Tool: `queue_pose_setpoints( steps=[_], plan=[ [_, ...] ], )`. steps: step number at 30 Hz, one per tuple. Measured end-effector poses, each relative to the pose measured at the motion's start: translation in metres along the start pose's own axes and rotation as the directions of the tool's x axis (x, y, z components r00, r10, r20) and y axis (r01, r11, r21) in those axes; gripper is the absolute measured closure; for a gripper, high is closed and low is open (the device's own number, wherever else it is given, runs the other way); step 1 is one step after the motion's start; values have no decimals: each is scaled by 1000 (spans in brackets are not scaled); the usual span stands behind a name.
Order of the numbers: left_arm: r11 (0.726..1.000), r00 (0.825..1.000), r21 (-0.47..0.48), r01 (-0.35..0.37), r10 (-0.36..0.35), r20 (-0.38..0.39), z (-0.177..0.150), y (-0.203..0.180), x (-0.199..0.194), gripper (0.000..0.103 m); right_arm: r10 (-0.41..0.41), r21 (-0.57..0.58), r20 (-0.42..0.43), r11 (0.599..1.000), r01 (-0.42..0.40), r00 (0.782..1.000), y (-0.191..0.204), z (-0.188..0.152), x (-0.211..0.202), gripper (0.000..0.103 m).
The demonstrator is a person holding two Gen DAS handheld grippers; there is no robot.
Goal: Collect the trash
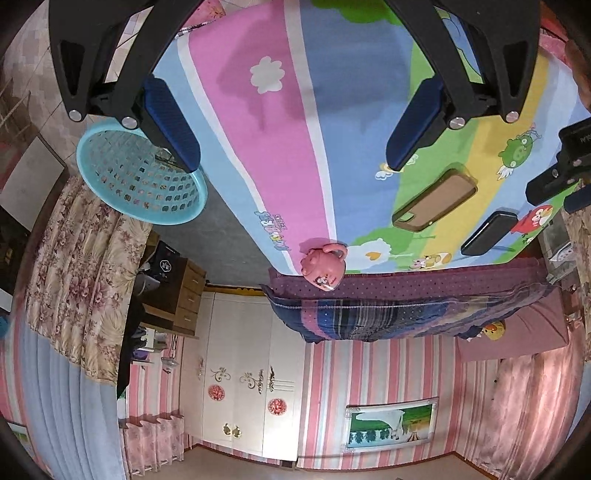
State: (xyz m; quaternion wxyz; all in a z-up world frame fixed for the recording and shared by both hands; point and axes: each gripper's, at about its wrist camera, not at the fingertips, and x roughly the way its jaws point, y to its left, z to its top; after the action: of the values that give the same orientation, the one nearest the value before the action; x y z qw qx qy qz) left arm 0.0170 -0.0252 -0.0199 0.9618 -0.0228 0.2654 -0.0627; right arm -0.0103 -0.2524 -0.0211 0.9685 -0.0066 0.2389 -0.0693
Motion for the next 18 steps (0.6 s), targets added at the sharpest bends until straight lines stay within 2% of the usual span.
queue_pose_setpoints(
  steps=[6,11,18],
  plan=[
    [998,1000,67,-21,20,13,-3,-13,-2,5,-16,-30,15,999,17,1000,3,-1,2,5],
    [998,1000,59,-9,9,1,-2,-14,1,5,-27,-35,20,999,27,999,3,1,5,5],
    [997,999,70,-36,36,2,-4,-14,2,5,-14,-57,5,998,14,1000,7,0,7,5]
  ],
)
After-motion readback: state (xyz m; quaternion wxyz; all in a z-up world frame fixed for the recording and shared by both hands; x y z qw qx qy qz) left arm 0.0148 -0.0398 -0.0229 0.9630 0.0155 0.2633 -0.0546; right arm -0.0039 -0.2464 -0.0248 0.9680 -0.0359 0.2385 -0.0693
